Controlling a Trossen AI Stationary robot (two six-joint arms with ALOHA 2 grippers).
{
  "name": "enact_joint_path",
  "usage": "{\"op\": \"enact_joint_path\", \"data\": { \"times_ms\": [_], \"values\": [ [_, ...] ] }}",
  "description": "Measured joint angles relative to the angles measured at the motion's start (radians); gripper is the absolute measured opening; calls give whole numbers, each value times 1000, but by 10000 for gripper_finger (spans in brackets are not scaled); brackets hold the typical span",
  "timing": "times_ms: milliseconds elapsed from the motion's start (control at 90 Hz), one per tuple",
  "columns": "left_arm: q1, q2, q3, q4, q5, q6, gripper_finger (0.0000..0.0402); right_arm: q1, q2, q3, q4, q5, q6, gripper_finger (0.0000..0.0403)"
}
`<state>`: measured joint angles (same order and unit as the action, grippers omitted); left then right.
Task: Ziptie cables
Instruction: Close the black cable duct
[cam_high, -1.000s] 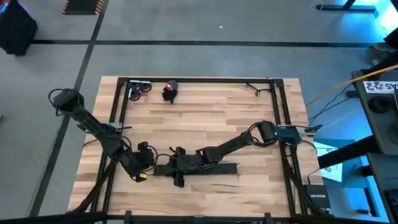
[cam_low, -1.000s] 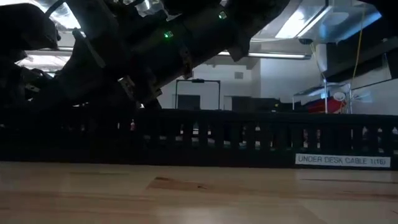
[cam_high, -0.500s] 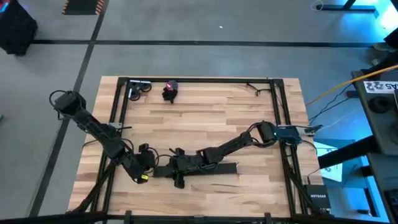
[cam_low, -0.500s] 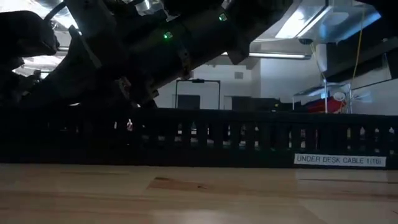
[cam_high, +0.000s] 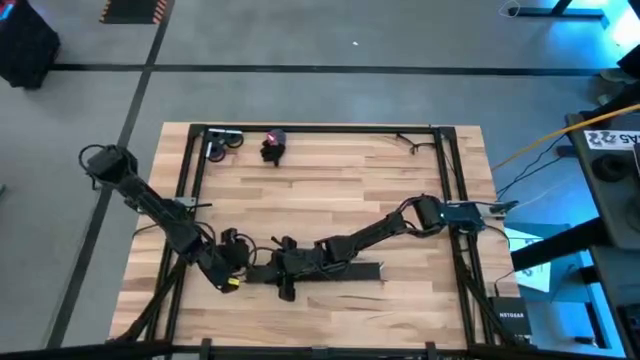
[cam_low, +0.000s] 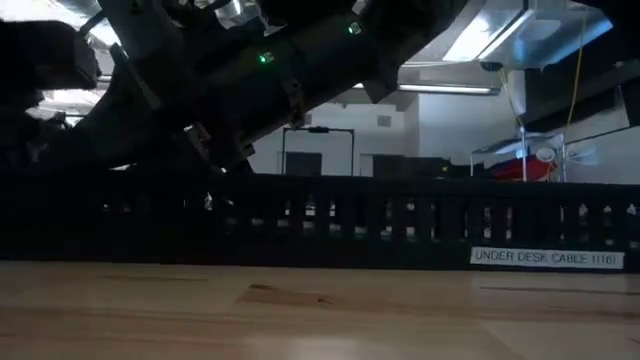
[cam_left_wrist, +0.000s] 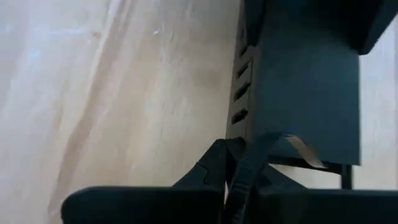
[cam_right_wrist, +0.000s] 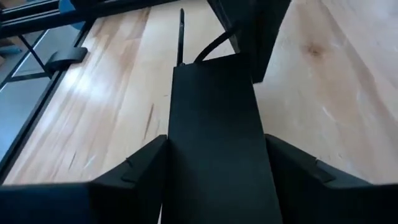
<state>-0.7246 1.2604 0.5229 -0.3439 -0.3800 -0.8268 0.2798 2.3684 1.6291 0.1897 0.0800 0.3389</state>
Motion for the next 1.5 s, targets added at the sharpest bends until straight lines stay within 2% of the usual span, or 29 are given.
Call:
{"op": "enact_joint_path", "data": {
  "times_ms": [156, 300, 500, 611, 800, 1133, 1278, 1500],
  "values": [
    [-1, -28, 28, -109, 6, 15, 1, 0, 0, 0, -6, 0, 2, 223],
    [-15, -51, 29, -144, 8, -10, 1, 0, 0, 0, -9, -1, 3, 223],
    [-96, -99, 39, -163, 86, -118, 1, 0, 0, 0, -12, -14, 4, 223],
    [-159, -95, 38, -188, 85, -136, 1, 0, 0, 0, -8, -31, -6, 223],
    [-171, -86, 37, -243, 77, -143, 1, 1, -2, -2, -8, -21, -6, 223],
    [-229, -54, 35, -231, 58, -194, 1, 1, -3, -3, -6, -21, -30, 223],
    [-256, -1, -7, -109, 42, -197, 1, 1, -3, -3, -6, -20, -33, 223],
    [-237, 93, -26, 24, -31, -134, 1, 1, -3, -3, -4, -21, -60, 223]
  ]
}}
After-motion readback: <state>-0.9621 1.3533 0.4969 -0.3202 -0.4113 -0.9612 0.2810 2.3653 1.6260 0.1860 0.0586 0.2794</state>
